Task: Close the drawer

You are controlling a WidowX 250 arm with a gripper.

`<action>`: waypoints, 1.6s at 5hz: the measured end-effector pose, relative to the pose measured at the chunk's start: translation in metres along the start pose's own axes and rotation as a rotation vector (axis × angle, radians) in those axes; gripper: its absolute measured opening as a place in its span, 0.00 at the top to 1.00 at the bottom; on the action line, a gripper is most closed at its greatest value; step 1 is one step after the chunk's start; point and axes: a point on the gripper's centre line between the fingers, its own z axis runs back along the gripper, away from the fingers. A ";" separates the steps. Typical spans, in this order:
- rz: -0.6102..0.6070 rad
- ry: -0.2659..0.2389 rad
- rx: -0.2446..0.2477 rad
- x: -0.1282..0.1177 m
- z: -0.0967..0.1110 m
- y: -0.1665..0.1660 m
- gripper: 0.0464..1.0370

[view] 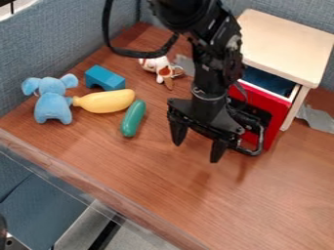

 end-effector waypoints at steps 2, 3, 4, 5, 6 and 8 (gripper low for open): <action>0.007 -0.030 0.011 0.004 -0.005 0.000 0.04; -0.007 -0.048 0.012 0.007 -0.005 -0.007 0.04; -0.002 -0.053 0.021 0.014 -0.010 -0.008 0.04; -0.005 -0.070 0.025 0.020 -0.010 -0.007 0.04; 0.011 -0.090 0.029 0.031 -0.007 -0.004 0.04; 0.029 -0.098 0.038 0.042 -0.008 0.003 0.04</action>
